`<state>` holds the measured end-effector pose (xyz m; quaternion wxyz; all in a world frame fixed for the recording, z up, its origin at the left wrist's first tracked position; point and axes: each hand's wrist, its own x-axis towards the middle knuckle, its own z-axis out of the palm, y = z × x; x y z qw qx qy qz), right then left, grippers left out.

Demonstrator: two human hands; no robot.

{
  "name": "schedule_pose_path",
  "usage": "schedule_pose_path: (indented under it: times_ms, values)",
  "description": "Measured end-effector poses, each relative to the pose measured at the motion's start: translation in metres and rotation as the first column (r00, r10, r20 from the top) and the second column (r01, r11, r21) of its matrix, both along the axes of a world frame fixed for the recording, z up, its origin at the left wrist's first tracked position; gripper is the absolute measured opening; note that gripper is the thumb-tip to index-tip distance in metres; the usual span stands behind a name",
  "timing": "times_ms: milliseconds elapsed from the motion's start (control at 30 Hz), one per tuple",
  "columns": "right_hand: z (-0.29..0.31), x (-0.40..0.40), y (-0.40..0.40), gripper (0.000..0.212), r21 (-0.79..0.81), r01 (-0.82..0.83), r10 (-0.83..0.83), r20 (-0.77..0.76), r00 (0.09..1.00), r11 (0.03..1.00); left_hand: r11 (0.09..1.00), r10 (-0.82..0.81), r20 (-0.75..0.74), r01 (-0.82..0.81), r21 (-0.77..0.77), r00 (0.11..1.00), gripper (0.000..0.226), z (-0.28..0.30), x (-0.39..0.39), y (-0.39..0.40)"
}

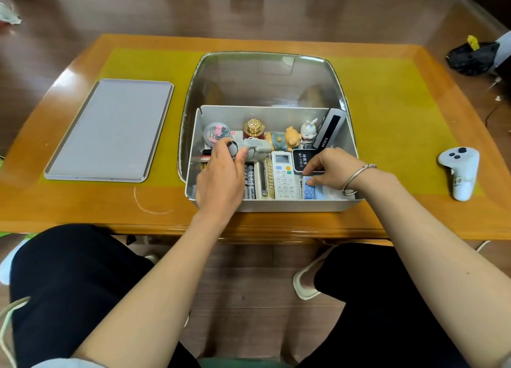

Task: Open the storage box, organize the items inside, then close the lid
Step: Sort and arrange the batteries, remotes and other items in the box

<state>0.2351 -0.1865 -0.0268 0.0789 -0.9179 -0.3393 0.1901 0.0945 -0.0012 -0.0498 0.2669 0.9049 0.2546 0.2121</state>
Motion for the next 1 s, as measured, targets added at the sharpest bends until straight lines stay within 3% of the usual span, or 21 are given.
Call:
schedule_pose_path:
  times_ms: [133, 367, 600, 1000]
  values:
    - [-0.007, -0.001, -0.001, 0.021, -0.073, -0.018, 0.015, -0.033, 0.999, 0.997, 1.0, 0.0, -0.002, 0.0, 0.007, 1.0, 0.046, 0.0, 0.0, 0.0]
    - [-0.012, 0.0, 0.002, 0.021, -0.146, -0.038, 0.055, 0.108, 0.993, 0.989, 1.0, -0.008, -0.001, 0.008, 0.009, 1.0, 0.046, -0.003, 0.001, 0.0]
    - [-0.01, 0.0, 0.0, 0.02, -0.206, -0.049, 0.058, 0.039, 0.998, 0.977, 1.0, -0.004, -0.001, 0.004, 0.015, 1.0, 0.048, -0.003, 0.001, 0.0]
    - [-0.013, -0.008, 0.0, 0.032, -0.177, -0.033, 0.043, 0.053, 0.998, 0.984, 1.0, 0.002, 0.01, -0.002, 0.031, 1.0, 0.044, -0.004, 0.001, 0.0]
